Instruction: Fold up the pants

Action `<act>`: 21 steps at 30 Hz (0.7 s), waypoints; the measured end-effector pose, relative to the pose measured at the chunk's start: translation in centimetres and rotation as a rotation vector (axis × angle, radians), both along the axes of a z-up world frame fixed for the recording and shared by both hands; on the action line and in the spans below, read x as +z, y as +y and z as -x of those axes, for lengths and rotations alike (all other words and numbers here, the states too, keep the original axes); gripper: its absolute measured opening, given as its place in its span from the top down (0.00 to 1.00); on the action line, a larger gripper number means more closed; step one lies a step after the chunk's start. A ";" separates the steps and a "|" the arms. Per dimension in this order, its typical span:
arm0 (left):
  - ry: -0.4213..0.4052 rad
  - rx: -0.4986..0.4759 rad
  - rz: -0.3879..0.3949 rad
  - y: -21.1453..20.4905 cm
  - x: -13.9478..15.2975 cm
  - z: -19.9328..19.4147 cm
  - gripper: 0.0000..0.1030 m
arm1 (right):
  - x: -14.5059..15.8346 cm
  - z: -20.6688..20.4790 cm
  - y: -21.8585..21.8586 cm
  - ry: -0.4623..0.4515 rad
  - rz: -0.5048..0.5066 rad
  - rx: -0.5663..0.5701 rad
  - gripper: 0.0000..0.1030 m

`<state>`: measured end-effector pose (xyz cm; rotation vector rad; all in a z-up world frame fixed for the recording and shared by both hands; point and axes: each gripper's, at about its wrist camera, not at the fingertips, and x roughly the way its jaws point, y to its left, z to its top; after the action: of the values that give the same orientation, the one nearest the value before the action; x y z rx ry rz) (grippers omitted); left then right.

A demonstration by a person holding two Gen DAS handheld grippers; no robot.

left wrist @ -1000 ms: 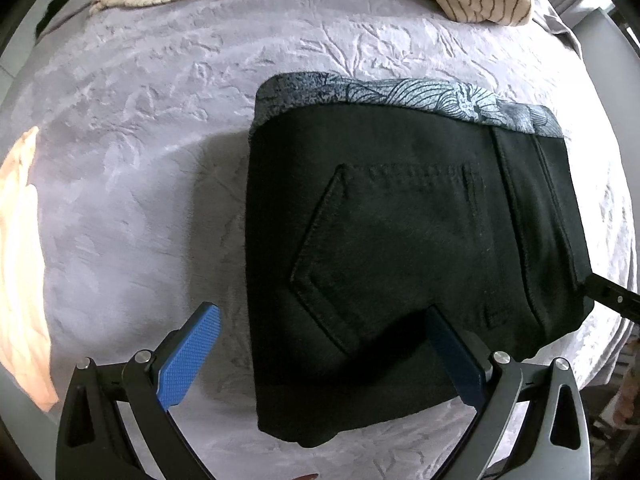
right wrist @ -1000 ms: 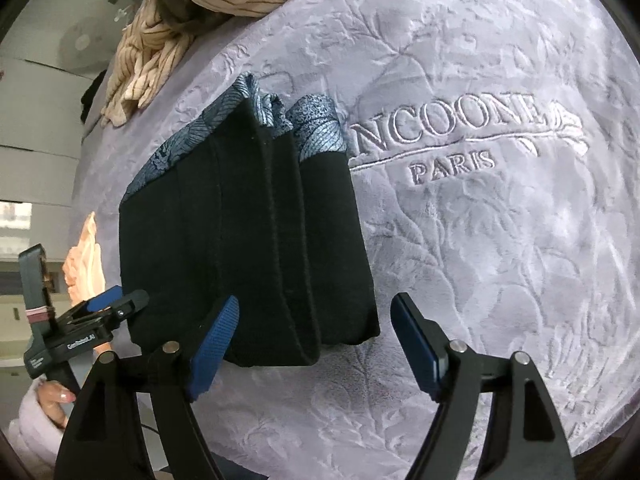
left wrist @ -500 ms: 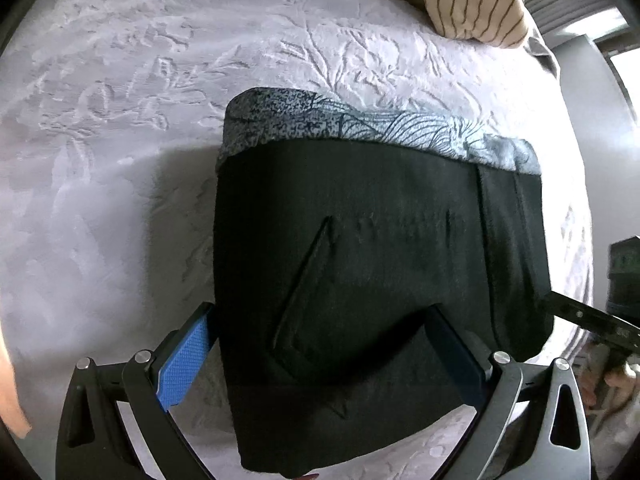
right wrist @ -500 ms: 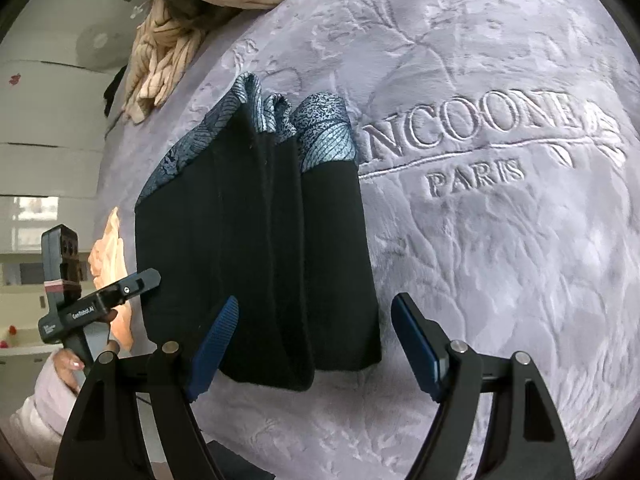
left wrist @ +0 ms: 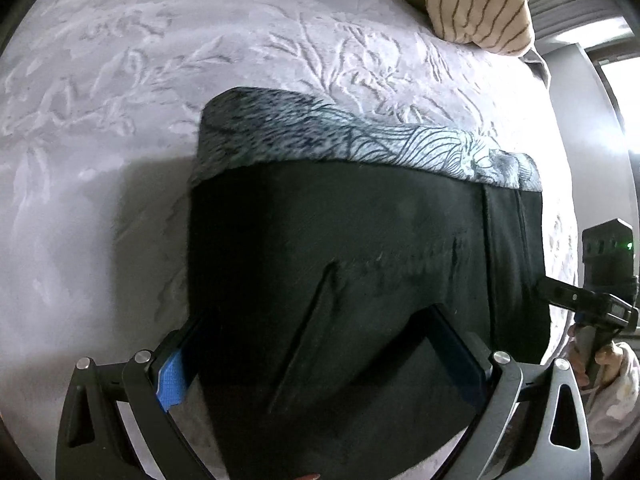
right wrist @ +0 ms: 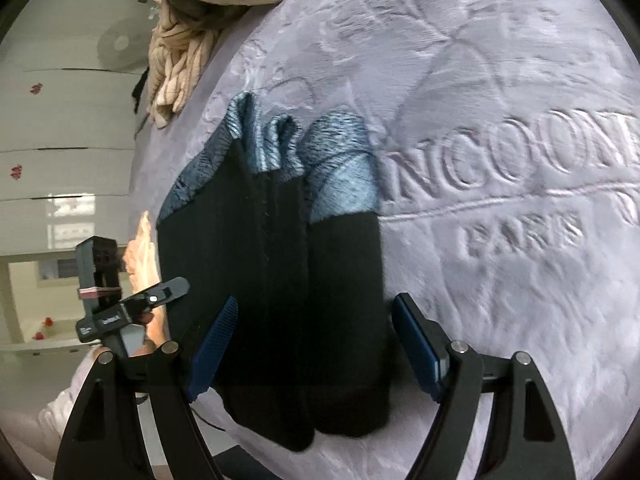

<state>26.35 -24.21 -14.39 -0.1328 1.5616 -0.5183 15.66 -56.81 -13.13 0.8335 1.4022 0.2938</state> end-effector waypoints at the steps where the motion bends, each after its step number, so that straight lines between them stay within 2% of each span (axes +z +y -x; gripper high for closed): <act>1: -0.002 0.000 0.000 -0.3 -0.2 -0.1 0.01 | -0.1 -0.3 0.3 -0.004 -0.008 0.011 0.20; 5: 0.010 0.017 0.015 -0.8 -1.0 -0.1 0.00 | -1.0 -1.3 0.7 -0.002 -0.025 0.024 0.19; 11: 0.036 0.047 0.033 -0.2 -1.6 0.4 0.00 | -3.1 -1.4 -0.1 0.056 -0.100 -0.056 0.22; 13: 0.038 0.054 0.039 0.1 -1.6 0.6 0.01 | -3.2 -1.4 -0.1 0.059 -0.107 -0.054 0.29; 17: -0.013 0.044 0.057 0.4 0.0 1.7 0.17 | -2.7 -1.3 -0.2 0.069 -0.125 -0.065 0.45; 19: -0.025 0.040 0.069 0.4 0.7 1.8 0.28 | -2.0 -1.2 -0.1 0.064 -0.127 -0.065 0.49; 21: -0.026 0.042 0.082 0.4 1.2 1.8 0.33 | -1.6 -1.3 0.4 0.059 -0.134 -0.073 0.52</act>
<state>24.59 -23.79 -13.17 -0.2199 1.5095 -0.5488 16.99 -56.39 -14.78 1.0082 1.4155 0.3115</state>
